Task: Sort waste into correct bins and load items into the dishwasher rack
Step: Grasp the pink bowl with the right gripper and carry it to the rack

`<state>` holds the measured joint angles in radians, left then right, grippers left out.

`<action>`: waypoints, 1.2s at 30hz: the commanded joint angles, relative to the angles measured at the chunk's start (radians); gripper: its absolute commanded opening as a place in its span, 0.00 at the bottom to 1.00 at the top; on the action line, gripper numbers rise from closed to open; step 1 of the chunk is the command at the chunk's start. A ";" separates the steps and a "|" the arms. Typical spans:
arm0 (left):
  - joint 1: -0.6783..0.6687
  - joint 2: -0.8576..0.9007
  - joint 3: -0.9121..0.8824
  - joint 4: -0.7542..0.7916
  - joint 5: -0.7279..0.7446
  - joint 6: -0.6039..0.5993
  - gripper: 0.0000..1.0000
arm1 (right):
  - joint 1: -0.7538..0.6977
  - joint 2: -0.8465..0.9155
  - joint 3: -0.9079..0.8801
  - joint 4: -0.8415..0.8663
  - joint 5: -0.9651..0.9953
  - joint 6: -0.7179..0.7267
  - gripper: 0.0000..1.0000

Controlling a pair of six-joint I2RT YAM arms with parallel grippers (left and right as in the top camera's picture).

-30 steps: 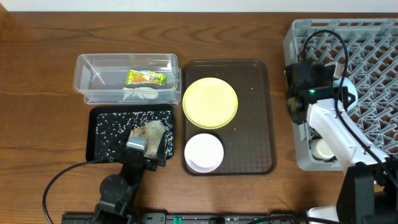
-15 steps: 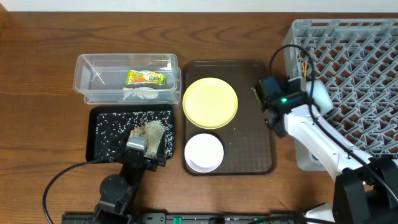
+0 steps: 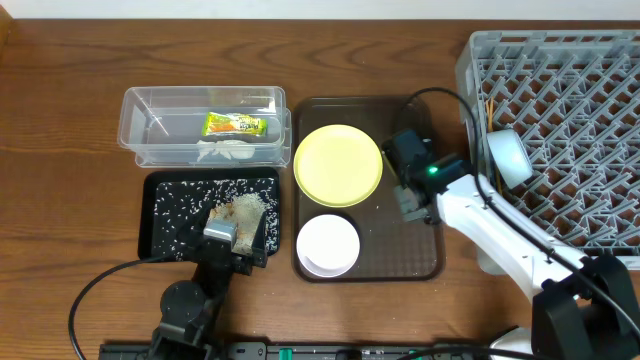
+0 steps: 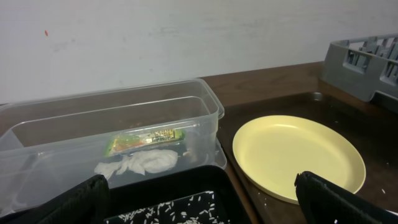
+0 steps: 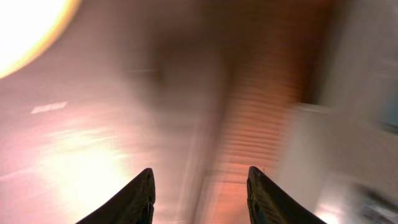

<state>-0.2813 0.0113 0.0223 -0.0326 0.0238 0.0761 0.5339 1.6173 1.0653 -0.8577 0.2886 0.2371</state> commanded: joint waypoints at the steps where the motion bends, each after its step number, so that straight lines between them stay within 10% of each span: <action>1: 0.005 -0.005 -0.018 -0.037 -0.005 0.002 0.97 | 0.042 0.004 0.022 0.028 -0.357 -0.057 0.46; 14: 0.005 -0.005 -0.018 -0.037 -0.006 0.002 0.97 | 0.161 0.006 0.015 0.066 -0.482 -0.047 0.49; 36: 0.005 -0.005 -0.018 -0.037 -0.005 0.002 0.97 | 0.192 0.029 -0.126 0.229 -0.346 0.040 0.01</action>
<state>-0.2813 0.0113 0.0223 -0.0330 0.0238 0.0761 0.7116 1.6512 0.9348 -0.6159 -0.0963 0.2680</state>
